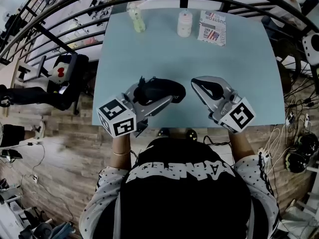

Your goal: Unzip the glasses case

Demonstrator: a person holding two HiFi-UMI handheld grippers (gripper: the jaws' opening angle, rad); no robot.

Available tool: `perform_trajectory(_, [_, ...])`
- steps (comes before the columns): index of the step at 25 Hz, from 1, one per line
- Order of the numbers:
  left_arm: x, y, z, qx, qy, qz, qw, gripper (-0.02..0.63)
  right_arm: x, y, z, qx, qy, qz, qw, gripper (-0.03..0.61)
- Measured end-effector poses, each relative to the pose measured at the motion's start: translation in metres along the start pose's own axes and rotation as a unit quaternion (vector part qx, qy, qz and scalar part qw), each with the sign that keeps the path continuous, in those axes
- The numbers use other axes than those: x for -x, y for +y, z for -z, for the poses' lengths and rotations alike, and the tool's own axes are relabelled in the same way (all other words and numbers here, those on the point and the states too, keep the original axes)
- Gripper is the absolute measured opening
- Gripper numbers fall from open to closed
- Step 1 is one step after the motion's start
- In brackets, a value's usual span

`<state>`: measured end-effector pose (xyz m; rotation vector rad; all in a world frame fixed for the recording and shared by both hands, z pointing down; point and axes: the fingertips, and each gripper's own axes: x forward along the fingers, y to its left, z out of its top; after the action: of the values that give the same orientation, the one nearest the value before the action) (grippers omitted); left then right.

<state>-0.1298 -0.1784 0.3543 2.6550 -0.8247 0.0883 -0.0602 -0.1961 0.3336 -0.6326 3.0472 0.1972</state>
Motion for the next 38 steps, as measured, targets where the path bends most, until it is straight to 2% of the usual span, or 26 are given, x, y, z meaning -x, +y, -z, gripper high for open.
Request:
perform_trajectory(6, [0.005,0.012,-0.010,-0.028,-0.034,-0.058,0.9973,0.000,0.007,-0.019,0.002,-0.059,-0.015,0.048,0.997,0.005])
perform_trajectory(11, [0.015,0.023,-0.017,-0.050,-0.054,-0.094,0.9928,0.000,0.001,-0.024,0.006,-0.072,-0.008,0.069,0.995,0.005])
perform_trajectory(15, [0.020,0.030,-0.014,-0.070,-0.054,-0.121,0.9887,0.000,-0.001,-0.024,0.007,-0.082,-0.009,0.076,0.994,0.005])
perform_trajectory(31, [0.017,0.027,-0.011,-0.090,-0.036,-0.122,0.9877,0.000,-0.006,-0.017,0.009,-0.075,-0.006,0.067,0.995,0.005])
perform_trajectory(38, [0.005,0.024,-0.009,-0.081,-0.032,-0.113,0.9898,0.000,-0.002,-0.022,0.009,-0.082,-0.010,0.066,0.994,0.005])
